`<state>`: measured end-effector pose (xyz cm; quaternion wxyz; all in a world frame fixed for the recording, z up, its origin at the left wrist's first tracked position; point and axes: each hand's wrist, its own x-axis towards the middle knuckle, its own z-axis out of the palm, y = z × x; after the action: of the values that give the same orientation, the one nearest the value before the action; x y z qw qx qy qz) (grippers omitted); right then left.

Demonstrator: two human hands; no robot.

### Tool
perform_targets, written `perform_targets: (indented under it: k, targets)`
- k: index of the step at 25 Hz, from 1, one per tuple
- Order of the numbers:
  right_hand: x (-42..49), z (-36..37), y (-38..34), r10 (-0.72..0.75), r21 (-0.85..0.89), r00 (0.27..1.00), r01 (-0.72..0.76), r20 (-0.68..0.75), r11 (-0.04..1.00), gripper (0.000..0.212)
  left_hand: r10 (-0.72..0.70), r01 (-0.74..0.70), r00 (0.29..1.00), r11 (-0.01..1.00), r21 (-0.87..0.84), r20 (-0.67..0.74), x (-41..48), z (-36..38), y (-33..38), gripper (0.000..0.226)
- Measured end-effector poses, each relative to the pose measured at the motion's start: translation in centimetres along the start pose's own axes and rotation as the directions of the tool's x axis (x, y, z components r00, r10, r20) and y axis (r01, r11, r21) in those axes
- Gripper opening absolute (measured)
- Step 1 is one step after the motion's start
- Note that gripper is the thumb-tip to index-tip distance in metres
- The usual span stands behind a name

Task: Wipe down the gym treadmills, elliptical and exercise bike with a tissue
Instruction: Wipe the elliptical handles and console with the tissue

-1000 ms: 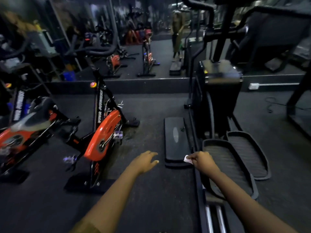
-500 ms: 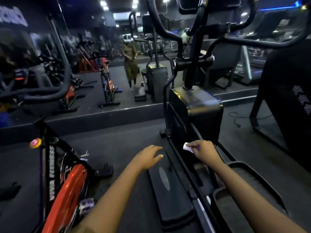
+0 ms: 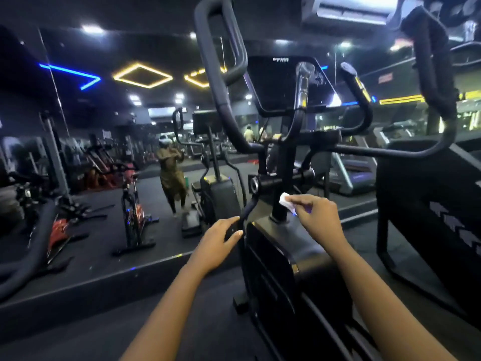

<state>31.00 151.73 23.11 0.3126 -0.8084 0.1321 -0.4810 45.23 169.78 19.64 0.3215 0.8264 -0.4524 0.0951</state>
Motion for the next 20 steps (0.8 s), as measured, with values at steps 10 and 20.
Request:
perform_targets:
  k: [10,20]
  targets:
    - [24.8,2.8,-4.0,-0.431,0.197,0.829,0.517,-0.355,0.833,0.029,-0.071,-0.161,0.817,0.925,-0.345,-0.572,21.4,-12.6,3.0,0.065]
    - [41.4,5.2,-8.3,-0.624,0.172,0.696,0.705,-0.356,0.688,0.032,-0.131,-0.201,0.767,0.881,-0.429,-0.628,34.6,-20.1,7.2,0.065]
